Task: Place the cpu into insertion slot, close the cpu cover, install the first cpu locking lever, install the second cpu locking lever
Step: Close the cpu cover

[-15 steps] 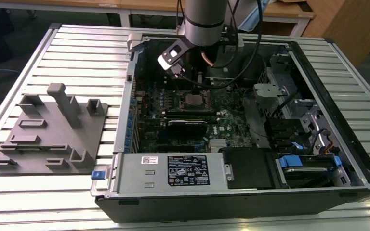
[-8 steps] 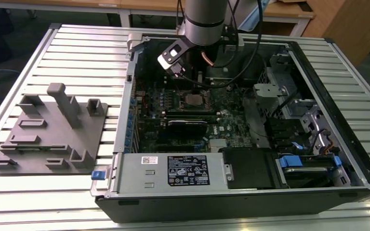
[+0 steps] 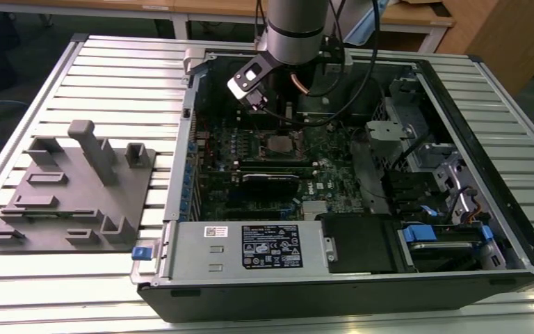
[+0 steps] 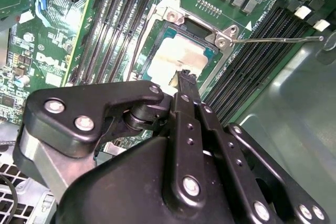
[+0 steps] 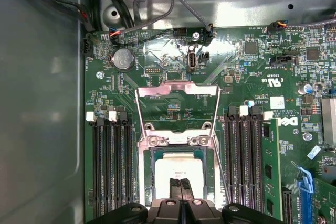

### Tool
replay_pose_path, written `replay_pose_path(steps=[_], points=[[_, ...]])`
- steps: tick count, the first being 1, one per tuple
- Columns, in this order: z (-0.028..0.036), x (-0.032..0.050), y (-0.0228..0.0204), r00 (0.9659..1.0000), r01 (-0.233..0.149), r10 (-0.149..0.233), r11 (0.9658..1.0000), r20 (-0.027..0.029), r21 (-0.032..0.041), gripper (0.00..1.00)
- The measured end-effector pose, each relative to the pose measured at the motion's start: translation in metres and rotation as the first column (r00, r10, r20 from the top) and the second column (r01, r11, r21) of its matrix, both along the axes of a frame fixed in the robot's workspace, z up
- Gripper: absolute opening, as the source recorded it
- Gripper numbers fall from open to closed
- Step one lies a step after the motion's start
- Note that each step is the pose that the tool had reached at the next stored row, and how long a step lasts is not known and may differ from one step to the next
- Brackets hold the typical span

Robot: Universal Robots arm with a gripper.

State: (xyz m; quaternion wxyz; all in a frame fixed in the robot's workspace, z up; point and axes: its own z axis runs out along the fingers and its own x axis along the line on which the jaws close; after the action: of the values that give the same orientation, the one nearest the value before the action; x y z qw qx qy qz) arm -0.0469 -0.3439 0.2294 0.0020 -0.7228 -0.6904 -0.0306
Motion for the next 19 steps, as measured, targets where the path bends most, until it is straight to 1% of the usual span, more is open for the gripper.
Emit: replay_pose_path(steps=[19], points=[[0.0039, 0.0, 0.0, 1.0, 0.0, 0.0, 1.0, -0.0002, -0.0004, 0.11]])
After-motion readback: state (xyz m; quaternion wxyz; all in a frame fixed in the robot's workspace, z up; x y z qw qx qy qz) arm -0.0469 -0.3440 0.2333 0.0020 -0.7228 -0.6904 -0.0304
